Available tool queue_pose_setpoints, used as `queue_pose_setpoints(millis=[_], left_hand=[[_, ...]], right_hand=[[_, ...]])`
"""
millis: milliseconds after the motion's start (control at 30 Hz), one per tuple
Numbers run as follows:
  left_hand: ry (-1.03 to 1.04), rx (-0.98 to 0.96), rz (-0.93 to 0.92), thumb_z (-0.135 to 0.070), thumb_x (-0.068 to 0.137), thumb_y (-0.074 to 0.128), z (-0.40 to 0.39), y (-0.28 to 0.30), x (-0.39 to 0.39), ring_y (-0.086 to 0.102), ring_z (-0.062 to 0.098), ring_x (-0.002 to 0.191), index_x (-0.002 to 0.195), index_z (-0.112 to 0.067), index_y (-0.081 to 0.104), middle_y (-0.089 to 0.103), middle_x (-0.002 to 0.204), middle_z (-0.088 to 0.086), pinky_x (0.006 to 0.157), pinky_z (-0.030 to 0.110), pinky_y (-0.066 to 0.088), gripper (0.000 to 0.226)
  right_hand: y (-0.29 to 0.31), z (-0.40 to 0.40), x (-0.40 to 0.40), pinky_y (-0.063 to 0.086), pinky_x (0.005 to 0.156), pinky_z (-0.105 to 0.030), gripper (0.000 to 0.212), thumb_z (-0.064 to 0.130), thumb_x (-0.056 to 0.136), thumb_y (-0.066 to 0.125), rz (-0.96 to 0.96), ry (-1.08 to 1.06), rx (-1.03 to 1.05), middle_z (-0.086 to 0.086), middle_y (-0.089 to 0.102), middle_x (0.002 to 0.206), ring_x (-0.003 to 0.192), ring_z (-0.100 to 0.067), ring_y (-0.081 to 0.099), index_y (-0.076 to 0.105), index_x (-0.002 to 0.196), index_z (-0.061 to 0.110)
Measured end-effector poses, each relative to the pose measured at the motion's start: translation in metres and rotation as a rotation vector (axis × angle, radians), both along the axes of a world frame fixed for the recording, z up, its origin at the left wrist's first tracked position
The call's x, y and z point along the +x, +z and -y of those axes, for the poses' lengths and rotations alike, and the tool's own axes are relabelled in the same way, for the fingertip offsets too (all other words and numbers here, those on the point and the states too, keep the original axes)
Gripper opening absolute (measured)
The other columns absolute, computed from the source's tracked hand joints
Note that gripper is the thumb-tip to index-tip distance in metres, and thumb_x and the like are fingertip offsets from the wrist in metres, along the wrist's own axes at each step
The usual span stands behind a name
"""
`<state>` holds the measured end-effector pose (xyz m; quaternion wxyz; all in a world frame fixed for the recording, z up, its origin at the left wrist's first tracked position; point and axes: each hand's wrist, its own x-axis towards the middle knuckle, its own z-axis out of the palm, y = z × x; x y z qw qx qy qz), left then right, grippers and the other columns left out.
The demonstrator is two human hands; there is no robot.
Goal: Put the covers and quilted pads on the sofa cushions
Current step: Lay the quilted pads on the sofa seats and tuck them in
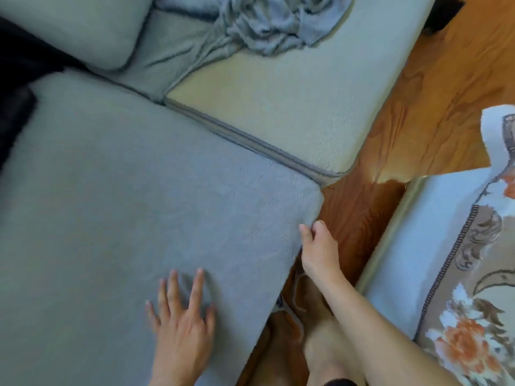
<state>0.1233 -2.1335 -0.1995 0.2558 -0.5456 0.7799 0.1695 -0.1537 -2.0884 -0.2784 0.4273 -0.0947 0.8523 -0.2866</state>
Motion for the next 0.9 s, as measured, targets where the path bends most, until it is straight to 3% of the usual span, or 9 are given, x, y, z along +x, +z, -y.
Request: queue_pose_setpoints(millis=[100, 167, 300, 433, 500, 633, 700, 800, 900], left_hand=[[0.181, 0.139, 0.056, -0.039, 0.089, 0.053, -0.022, 0.004, 0.035, 0.016, 0.043, 0.15, 0.155, -0.046, -0.012, 0.011, 0.166, 0.017, 0.112, 0.063, 0.034, 0.093], [0.257, 0.221, 0.034, -0.031, 0.094, 0.052, -0.032, 0.005, 0.034, -0.003, 0.043, 0.152, 0.146, -0.039, -0.033, -0.014, 0.166, 0.016, 0.123, 0.049, 0.016, 0.1], [0.436, 0.297, 0.002, -0.034, 0.099, 0.044, -0.034, 0.015, 0.0, -0.017, 0.045, 0.15, 0.156, -0.031, -0.019, -0.029, 0.162, 0.013, 0.124, 0.047, 0.005, 0.085], [0.474, 0.3, -0.111, -0.031, 0.095, 0.041, -0.071, 0.021, 0.002, -0.024, 0.034, 0.15, 0.158, -0.039, -0.008, -0.032, 0.161, 0.004, 0.124, 0.05, 0.014, 0.08], [0.524, 0.302, -0.12, -0.031, 0.096, 0.041, -0.099, 0.028, 0.02, -0.024, 0.03, 0.151, 0.157, -0.043, -0.003, -0.033, 0.161, 0.0, 0.124, 0.049, 0.016, 0.076], [0.866, 0.215, 0.076, -0.039, 0.093, 0.047, -0.163, 0.035, 0.099, -0.018, 0.036, 0.152, 0.148, -0.039, -0.031, -0.032, 0.162, 0.008, 0.121, 0.054, 0.017, 0.096], [0.965, 0.179, 0.117, -0.041, 0.091, 0.051, -0.202, 0.034, 0.149, -0.011, 0.037, 0.152, 0.145, -0.04, -0.036, -0.031, 0.162, 0.011, 0.121, 0.052, 0.021, 0.102], [1.065, 0.479, -0.013, -0.029, 0.093, 0.05, -0.269, 0.02, 0.213, 0.016, 0.031, 0.151, 0.152, -0.048, -0.018, -0.039, 0.158, 0.002, 0.112, 0.042, 0.038, 0.092], [1.091, 0.843, -0.306, -0.029, 0.102, 0.038, -0.328, 0.031, 0.231, 0.042, 0.024, 0.141, 0.151, -0.02, 0.042, 0.023, 0.164, 0.008, 0.109, 0.03, 0.036, 0.05]], right_hand=[[0.01, -0.001, -0.016, 0.042, 0.069, -0.043, 0.03, 0.032, 0.104, 0.047, -0.161, 0.047, 0.148, -0.016, 0.063, 0.083, 0.083, -0.037, 0.059, 0.047, 0.079, 0.015], [0.025, 0.004, -0.022, 0.043, 0.074, -0.042, 0.026, 0.031, 0.104, 0.047, -0.194, 0.014, 0.242, -0.018, 0.064, 0.093, 0.094, -0.04, 0.06, 0.052, 0.086, 0.012], [0.063, 0.052, 0.005, 0.045, 0.095, -0.048, 0.022, 0.015, 0.094, 0.059, -0.506, 0.2, 0.039, -0.017, 0.054, 0.12, 0.112, -0.039, 0.053, 0.055, 0.115, 0.009], [0.075, 0.088, 0.06, 0.031, 0.113, -0.047, 0.053, 0.028, 0.099, 0.054, -0.629, 1.086, -0.332, -0.015, 0.033, 0.154, 0.138, -0.035, 0.033, 0.04, 0.148, 0.014], [0.06, 0.074, 0.061, 0.015, 0.122, -0.055, 0.066, 0.046, 0.103, 0.039, -0.708, 1.445, -0.111, -0.01, 0.004, 0.168, 0.152, -0.035, 0.007, 0.012, 0.16, 0.026], [0.075, 0.057, 0.11, 0.009, 0.121, -0.056, 0.078, 0.039, 0.101, 0.037, -0.524, 1.137, 0.448, -0.02, -0.012, 0.165, 0.15, -0.046, -0.003, -0.008, 0.159, 0.015], [0.083, 0.041, 0.168, 0.014, 0.121, -0.054, 0.081, 0.025, 0.093, 0.048, -0.641, 1.356, 0.186, -0.025, -0.001, 0.164, 0.149, -0.047, 0.006, 0.005, 0.159, 0.008], [0.079, -0.023, 0.234, 0.021, 0.12, -0.057, 0.082, 0.016, 0.089, 0.047, -0.683, 1.893, -0.144, -0.025, -0.003, 0.164, 0.15, -0.048, 0.0, 0.008, 0.16, 0.011], [0.101, -0.093, 0.284, 0.017, 0.122, -0.053, 0.078, 0.015, 0.097, 0.036, -0.725, 2.114, 0.406, -0.033, -0.019, 0.159, 0.147, -0.053, -0.01, -0.014, 0.157, 0.006]])
